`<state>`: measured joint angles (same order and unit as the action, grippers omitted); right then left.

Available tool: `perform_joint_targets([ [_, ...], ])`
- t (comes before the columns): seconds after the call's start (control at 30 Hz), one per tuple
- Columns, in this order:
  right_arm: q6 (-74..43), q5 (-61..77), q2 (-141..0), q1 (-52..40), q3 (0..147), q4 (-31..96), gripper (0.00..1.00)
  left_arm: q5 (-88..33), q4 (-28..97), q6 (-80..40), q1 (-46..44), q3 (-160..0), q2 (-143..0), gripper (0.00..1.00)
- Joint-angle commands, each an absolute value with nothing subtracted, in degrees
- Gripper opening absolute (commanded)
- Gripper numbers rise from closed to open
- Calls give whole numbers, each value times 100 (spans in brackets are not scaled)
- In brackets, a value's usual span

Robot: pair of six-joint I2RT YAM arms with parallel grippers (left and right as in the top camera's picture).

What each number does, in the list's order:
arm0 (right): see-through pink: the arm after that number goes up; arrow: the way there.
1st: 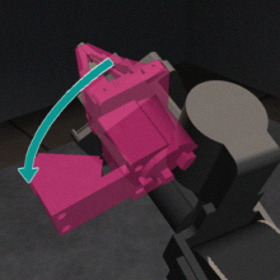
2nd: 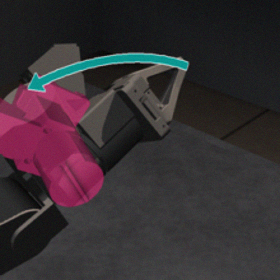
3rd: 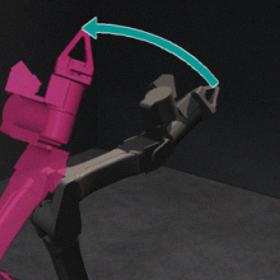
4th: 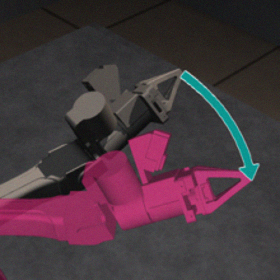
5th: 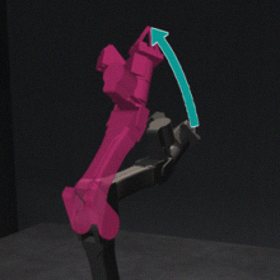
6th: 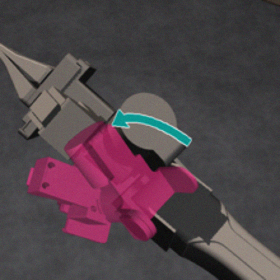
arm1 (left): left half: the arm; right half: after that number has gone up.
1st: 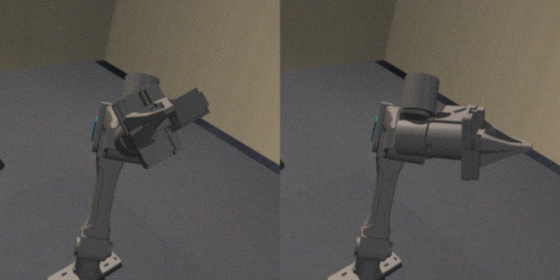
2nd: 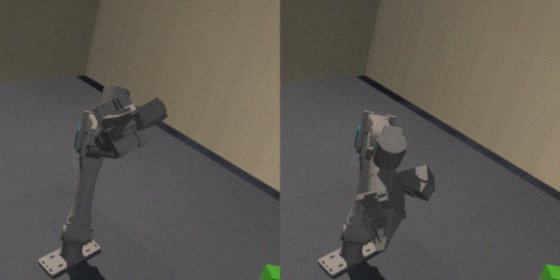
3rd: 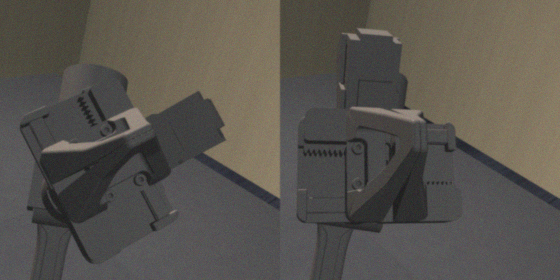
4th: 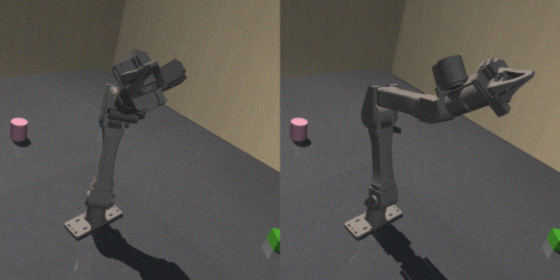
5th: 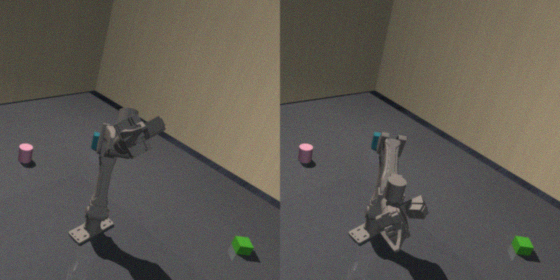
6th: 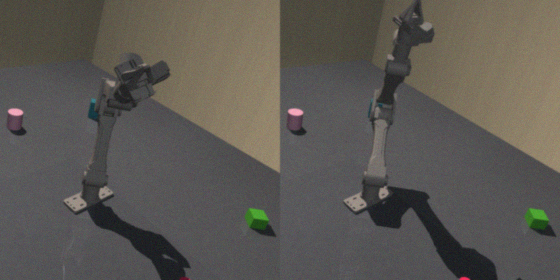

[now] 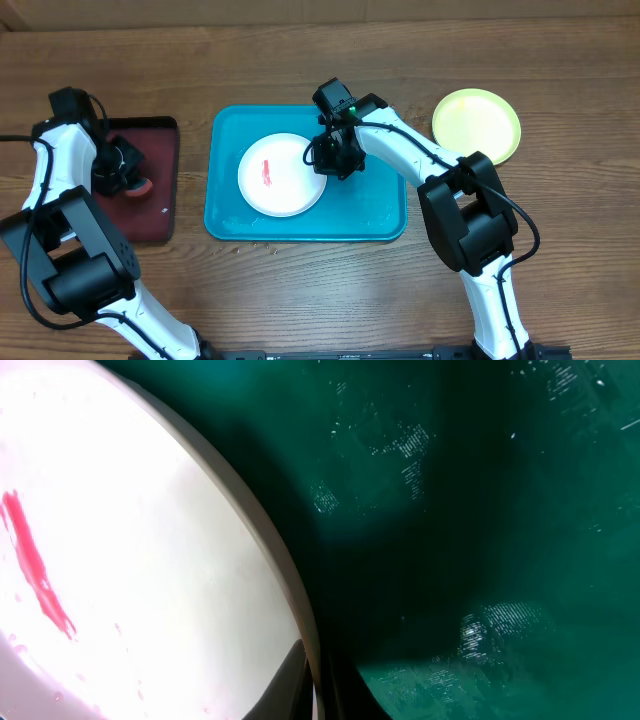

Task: Clean dirty plates on tray and stack at the side
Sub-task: 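Dip and rub the sponge in the water tray with the left gripper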

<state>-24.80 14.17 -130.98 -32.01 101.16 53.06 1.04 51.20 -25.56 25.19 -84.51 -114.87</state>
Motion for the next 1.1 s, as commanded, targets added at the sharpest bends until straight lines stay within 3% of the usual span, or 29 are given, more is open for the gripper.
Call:
perform_joint_targets([
  [0.0, -2530, 1210, -13181, -3247, 9974, 5273, 5, 231, 5081, -2576, 2536, -8082, -11454, 4],
  [0.33, -2530, 1210, -13181, -3247, 9974, 5282, 4, -51, 6010, -2574, 2517, -8892, -10965, 4],
  [0.83, -2530, 1208, -13181, -3247, 9974, 5293, 4, -180, 6064, -2314, 2051, -8348, -10715, 4],
  [1.07, -2530, 1210, -13181, -3247, 9974, 5256, 4, -1013, 6171, -1999, 1916, -8501, -9981, 4],
])
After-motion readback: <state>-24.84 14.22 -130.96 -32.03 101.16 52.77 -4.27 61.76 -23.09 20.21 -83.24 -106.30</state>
